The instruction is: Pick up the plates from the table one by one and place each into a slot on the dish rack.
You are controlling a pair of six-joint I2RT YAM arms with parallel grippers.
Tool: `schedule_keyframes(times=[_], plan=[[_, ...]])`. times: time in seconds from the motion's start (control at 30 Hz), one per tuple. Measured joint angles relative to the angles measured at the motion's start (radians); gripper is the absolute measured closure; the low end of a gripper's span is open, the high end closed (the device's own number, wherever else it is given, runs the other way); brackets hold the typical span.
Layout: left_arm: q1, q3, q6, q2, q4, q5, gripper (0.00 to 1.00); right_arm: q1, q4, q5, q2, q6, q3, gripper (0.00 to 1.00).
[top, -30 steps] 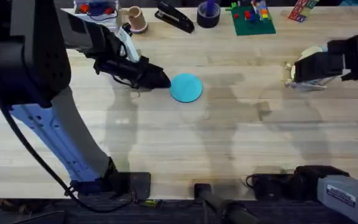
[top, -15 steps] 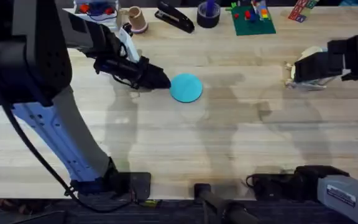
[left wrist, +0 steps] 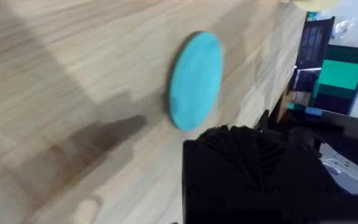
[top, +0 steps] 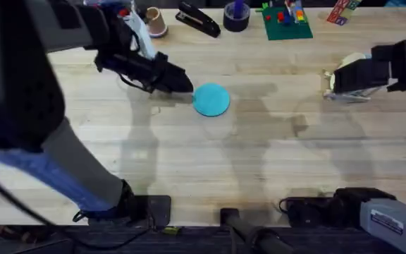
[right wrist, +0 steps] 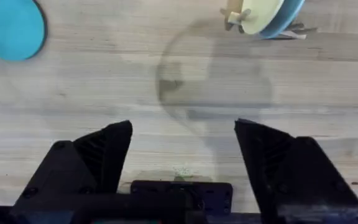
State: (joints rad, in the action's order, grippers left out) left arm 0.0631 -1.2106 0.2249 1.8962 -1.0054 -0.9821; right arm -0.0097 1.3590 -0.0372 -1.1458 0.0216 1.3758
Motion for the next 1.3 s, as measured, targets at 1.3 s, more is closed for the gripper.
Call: schedule_keyframes(times=[1.3], plan=[[-0.072,-0.012,-0.135,-0.021,0.102,0.085,0.962,0.0,0.0,0.0,0.0,0.0,0.0,0.007]])
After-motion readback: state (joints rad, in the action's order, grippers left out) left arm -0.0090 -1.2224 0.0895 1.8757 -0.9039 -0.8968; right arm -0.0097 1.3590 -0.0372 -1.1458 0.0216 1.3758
